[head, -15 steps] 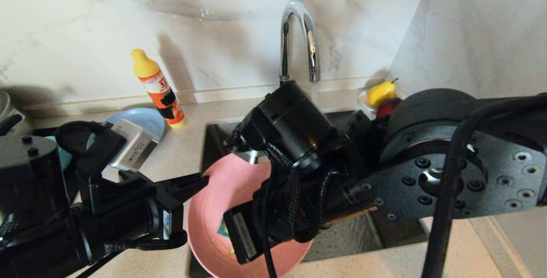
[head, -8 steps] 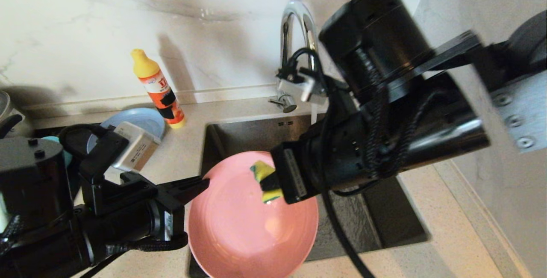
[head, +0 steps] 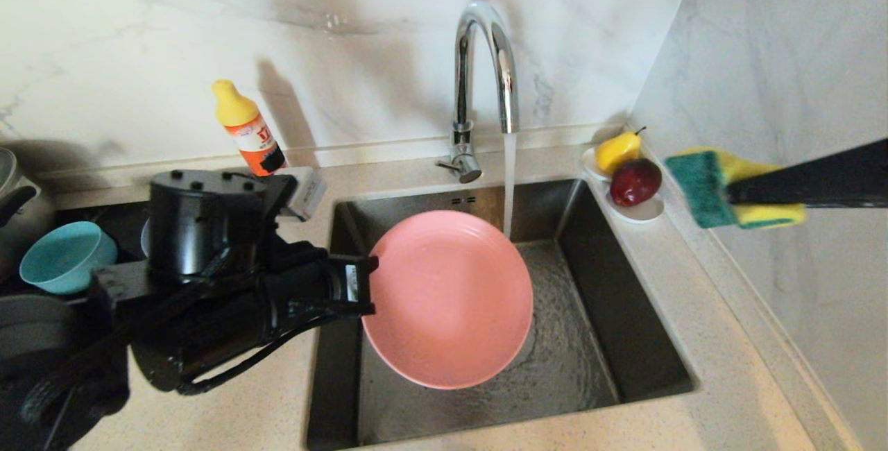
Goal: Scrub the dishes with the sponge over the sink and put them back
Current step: Rinse the plate
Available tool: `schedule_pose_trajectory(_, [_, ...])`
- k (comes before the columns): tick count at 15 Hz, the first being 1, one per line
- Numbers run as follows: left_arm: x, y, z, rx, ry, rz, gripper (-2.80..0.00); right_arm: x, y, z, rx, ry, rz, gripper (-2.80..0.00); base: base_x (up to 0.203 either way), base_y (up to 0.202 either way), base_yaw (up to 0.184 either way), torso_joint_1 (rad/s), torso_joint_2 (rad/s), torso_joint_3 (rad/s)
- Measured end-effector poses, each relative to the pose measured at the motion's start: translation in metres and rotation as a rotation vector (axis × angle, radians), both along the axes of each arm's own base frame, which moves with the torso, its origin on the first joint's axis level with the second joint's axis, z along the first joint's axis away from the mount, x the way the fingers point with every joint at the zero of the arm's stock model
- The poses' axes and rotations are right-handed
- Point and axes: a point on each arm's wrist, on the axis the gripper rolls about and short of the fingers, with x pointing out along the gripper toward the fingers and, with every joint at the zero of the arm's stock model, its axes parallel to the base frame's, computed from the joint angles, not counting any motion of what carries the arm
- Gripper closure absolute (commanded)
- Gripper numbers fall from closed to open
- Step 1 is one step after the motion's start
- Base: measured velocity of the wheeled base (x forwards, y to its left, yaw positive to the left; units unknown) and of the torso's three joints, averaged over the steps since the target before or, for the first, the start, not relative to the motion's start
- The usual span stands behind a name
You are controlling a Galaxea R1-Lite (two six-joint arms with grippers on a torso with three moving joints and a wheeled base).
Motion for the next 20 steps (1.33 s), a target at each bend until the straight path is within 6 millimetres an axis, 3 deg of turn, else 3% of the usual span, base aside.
schedule_pose_trajectory(3, [0.031, -0.021, 0.001, -0.060, 0.114, 0.055, 0.00, -0.039, -0.040, -0.021, -0.001, 0.013, -0.107, 0.00, 0.000, 0.000, 0.000, 0.000, 0.00, 0.000])
schedule_pose_trajectory(8, [0.068, -0.049, -0.009, -0.075, 0.146, 0.057, 0.00, -0.088, -0.067, -0.036, 0.105, 0.013, -0.179, 0.00, 0.000, 0.000, 0.000, 0.000, 0.00, 0.000])
schedule_pose_trajectory(13, [0.092, -0.075, -0.021, -0.083, 0.153, 0.025, 0.00, -0.099, -0.072, -0.052, 0.131, 0.001, -0.177, 0.00, 0.000, 0.000, 0.000, 0.000, 0.00, 0.000])
schedule_pose_trajectory(20, [0.102, -0.110, -0.032, -0.092, 0.161, -0.044, 0.00, -0.115, -0.078, -0.067, 0.149, 0.004, -0.139, 0.00, 0.000, 0.000, 0.000, 0.000, 0.00, 0.000])
